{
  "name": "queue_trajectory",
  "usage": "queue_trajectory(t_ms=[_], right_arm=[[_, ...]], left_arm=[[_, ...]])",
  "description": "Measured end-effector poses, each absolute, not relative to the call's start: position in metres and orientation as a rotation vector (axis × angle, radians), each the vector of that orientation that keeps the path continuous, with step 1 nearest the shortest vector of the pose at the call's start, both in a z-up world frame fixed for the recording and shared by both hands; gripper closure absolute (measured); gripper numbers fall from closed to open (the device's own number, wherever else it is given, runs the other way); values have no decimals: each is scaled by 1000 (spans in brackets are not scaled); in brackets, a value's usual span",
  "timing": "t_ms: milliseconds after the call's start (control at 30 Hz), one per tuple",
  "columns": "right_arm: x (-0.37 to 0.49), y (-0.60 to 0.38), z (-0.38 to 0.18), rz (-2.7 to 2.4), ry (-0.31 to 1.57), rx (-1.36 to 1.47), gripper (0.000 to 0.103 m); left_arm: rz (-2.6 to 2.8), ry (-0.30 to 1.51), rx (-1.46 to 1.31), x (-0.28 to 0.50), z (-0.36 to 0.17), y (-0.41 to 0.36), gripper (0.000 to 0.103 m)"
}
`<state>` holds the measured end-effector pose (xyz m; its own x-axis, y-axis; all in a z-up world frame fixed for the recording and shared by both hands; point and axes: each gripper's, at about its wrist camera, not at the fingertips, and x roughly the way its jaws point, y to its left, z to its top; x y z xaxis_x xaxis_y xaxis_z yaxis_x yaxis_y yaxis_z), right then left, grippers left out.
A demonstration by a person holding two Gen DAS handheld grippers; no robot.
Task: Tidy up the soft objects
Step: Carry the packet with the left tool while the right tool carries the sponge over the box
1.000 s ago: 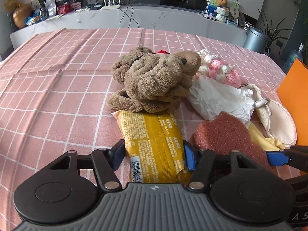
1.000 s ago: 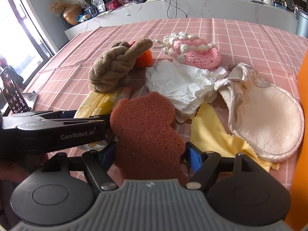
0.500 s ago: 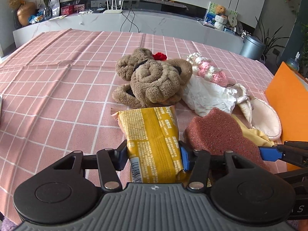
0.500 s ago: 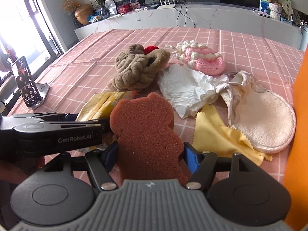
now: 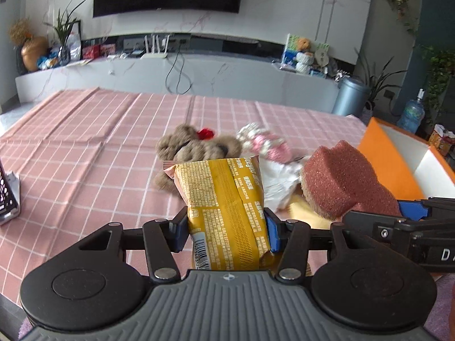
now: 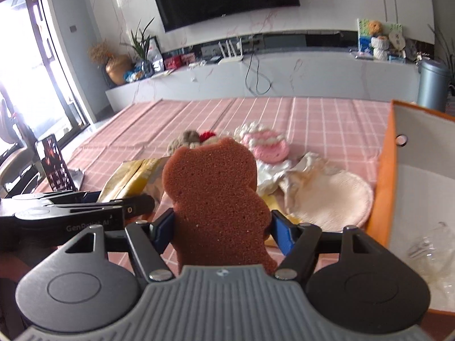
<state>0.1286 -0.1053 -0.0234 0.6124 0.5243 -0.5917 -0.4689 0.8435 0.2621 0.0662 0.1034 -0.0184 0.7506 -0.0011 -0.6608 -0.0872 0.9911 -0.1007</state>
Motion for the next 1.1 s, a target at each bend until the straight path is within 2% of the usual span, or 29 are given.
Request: queue_trajectory(t_ms=[533, 767, 1100], right_arm=[[115, -220, 28, 367, 569, 127, 34], [130, -271, 26, 241, 619, 64, 34], [182, -307, 0, 147, 773, -134, 34]], left_arm=[[-253, 557, 6, 78, 43, 4, 44], [-424, 537, 127, 105, 49, -67, 44], [-561, 632, 355, 154, 24, -149, 44]])
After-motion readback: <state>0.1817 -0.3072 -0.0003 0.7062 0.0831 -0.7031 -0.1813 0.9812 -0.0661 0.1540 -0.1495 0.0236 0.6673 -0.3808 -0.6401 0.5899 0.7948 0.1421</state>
